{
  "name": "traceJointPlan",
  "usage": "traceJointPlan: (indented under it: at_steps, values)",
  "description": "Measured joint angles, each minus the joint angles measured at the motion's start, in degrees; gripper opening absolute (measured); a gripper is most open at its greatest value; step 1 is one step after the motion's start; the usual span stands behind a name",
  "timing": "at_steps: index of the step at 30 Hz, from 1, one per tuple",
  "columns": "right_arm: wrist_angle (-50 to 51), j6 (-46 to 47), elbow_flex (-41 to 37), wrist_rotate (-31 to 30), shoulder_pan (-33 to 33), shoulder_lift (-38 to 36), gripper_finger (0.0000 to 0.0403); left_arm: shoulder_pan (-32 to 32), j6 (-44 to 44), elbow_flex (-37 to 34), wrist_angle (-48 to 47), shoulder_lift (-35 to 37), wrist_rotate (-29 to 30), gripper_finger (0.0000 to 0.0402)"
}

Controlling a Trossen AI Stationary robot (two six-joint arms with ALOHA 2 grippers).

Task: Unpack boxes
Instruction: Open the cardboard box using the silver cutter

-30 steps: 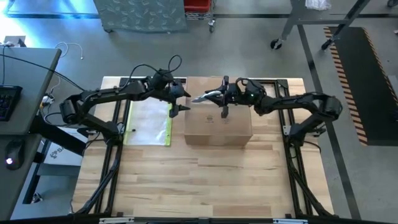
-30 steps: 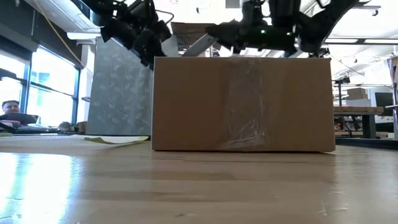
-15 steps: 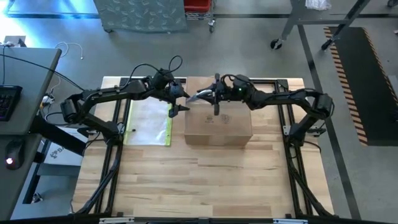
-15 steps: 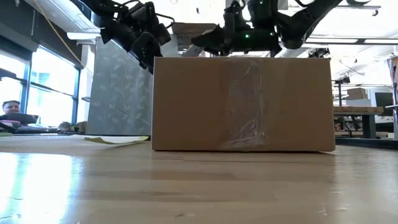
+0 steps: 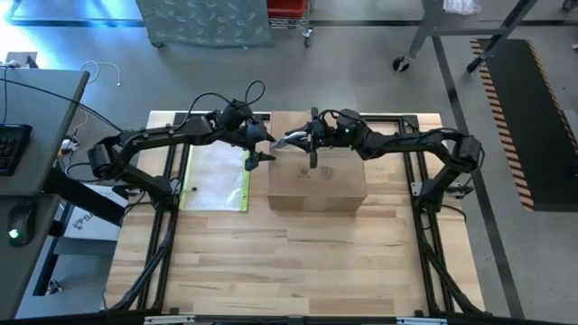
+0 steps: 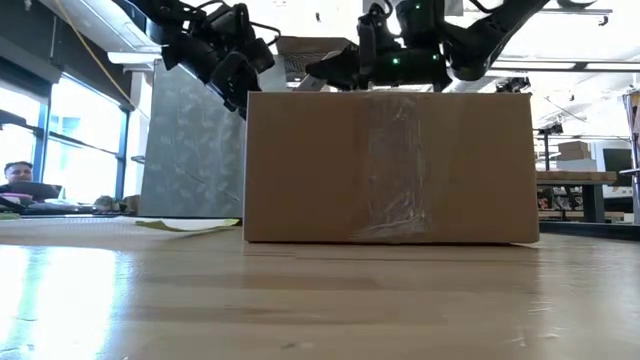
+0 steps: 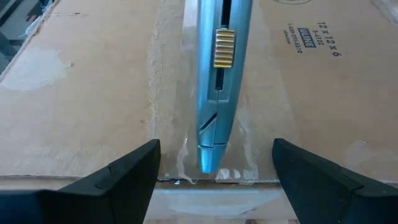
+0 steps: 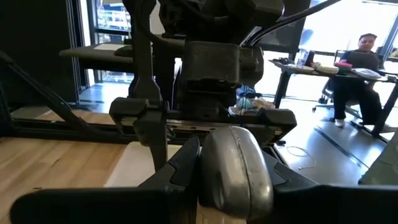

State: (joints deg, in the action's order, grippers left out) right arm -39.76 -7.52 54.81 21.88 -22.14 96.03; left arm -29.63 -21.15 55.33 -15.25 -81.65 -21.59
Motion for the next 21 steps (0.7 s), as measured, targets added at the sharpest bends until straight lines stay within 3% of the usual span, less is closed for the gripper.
traceJointPlan:
  at_steps: [21]
  values:
    - [-3.96, 2.74, -0.05, 1.63, -0.05, 0.85, 0.0061, 0.02, -0.04, -0.04, -0.04, 0.00, 0.05, 0.0294]
